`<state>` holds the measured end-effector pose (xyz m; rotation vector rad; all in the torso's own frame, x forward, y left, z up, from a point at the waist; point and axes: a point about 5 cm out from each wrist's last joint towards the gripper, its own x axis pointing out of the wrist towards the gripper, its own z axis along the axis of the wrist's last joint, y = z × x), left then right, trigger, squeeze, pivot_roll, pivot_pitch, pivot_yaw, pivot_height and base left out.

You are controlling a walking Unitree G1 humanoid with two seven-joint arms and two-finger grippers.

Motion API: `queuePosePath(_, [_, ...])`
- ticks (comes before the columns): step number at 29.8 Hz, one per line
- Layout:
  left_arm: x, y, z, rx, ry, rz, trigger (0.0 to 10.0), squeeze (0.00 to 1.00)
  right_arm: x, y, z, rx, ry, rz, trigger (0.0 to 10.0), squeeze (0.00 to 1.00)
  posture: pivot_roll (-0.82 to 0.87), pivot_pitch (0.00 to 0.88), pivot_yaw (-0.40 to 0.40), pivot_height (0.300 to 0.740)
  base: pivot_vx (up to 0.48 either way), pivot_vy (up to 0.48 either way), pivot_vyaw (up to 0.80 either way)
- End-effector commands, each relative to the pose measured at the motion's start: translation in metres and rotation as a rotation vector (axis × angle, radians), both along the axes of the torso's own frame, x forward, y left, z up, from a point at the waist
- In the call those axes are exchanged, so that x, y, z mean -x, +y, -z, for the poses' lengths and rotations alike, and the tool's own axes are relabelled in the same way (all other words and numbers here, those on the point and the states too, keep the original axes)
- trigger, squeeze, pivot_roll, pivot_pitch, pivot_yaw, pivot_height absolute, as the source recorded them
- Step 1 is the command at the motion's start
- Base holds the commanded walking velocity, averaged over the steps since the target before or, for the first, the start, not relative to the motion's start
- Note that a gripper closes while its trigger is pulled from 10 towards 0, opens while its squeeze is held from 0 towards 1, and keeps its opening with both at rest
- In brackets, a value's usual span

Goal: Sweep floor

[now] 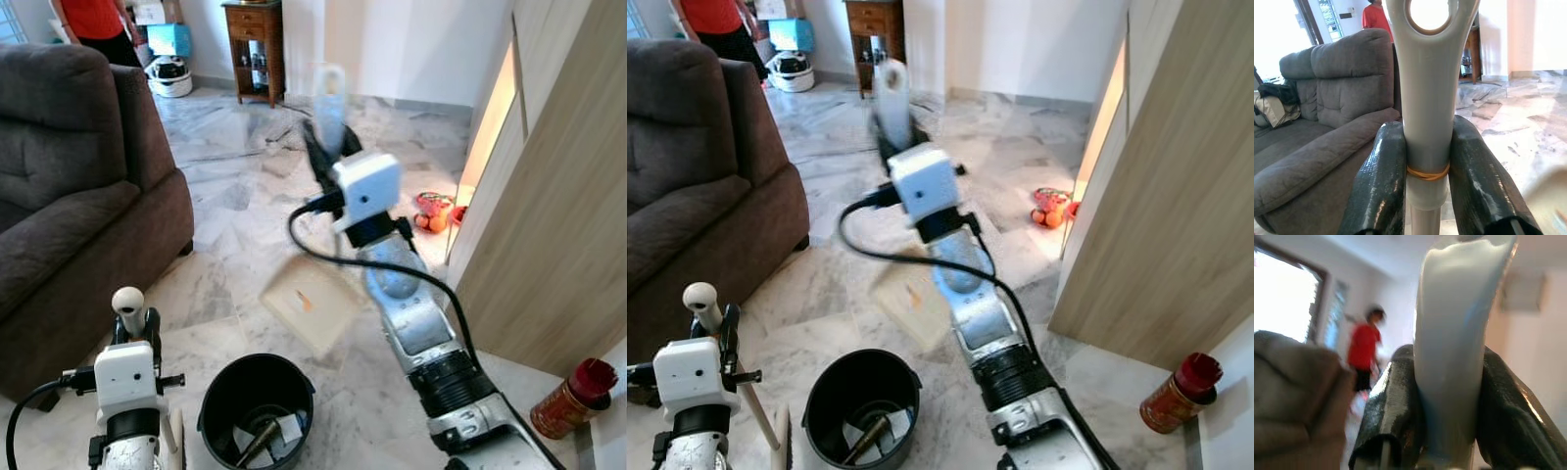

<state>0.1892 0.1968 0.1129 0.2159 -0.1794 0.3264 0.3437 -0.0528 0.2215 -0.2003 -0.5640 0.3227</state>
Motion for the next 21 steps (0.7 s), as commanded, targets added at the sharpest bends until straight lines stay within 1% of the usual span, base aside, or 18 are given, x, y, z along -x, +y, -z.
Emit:
queuePosePath(1, [-0.001,0.000,-0.008,-0.027,-0.040,0.007,10.0,0.00,0.000,0.006,-0.010,0.011,-0.043,-0.008,10.0,0.00,0.02,0.000,0.052,0.740,0.000,0.000,0.00])
queuePosePath(2, [-0.001,0.000,-0.008,-0.024,-0.039,0.011,10.0,0.00,-0.007,-0.003,0.003,0.035,0.004,0.032,10.0,0.00,0.02,0.000,0.051,0.740,0.000,0.000,0.00])
queuePosePath(3, [-0.001,0.000,-0.008,-0.024,-0.039,0.011,10.0,0.00,-0.007,-0.003,0.003,0.035,0.004,0.032,10.0,0.00,0.02,0.000,0.051,0.740,0.000,0.000,0.00])
queuePosePath(4, [-0.001,-0.001,-0.008,-0.022,-0.037,0.016,10.0,0.00,-0.013,-0.013,0.018,0.079,0.045,0.085,10.0,0.00,0.02,0.000,0.054,0.740,0.000,0.000,0.00])
queuePosePath(5, [-0.001,-0.001,-0.008,-0.022,-0.037,0.016,10.0,0.00,-0.013,-0.013,0.018,0.079,0.045,0.085,10.0,0.00,0.02,0.000,0.054,0.740,0.000,0.000,0.00])
queuePosePath(7, [-0.001,0.000,-0.008,-0.022,-0.037,0.017,10.0,0.00,-0.018,-0.023,0.027,0.110,0.073,0.130,10.0,0.00,0.02,0.000,0.055,0.740,0.000,0.000,0.00])
queuePosePath(8, [-0.001,0.000,-0.008,-0.022,-0.037,0.017,10.0,0.00,-0.018,-0.023,0.027,0.110,0.073,0.130,10.0,0.00,0.02,0.000,0.055,0.740,0.000,0.000,0.00])
queuePosePath(10, [-0.001,0.000,-0.008,-0.022,-0.036,0.019,10.0,0.00,-0.023,-0.032,0.035,0.123,0.100,0.171,10.0,0.00,0.02,0.000,0.056,0.740,0.000,0.000,0.00])
queuePosePath(15, [0.001,0.000,-0.007,-0.023,-0.029,0.022,10.0,0.00,-0.026,-0.048,0.056,0.135,0.201,0.212,10.0,0.00,0.02,0.000,0.057,0.740,0.000,0.000,0.00])
queuePosePath(20, [0.004,0.000,-0.006,-0.023,-0.021,0.023,10.0,0.00,-0.024,-0.061,0.071,0.124,0.257,0.220,10.0,0.00,0.02,0.000,0.058,0.740,0.000,0.000,0.00])
queuePosePath(21, [0.005,-0.001,-0.005,-0.023,-0.019,0.024,10.0,0.00,-0.023,-0.063,0.075,0.119,0.272,0.203,10.0,0.00,0.02,0.000,0.060,0.740,0.000,0.000,0.00])
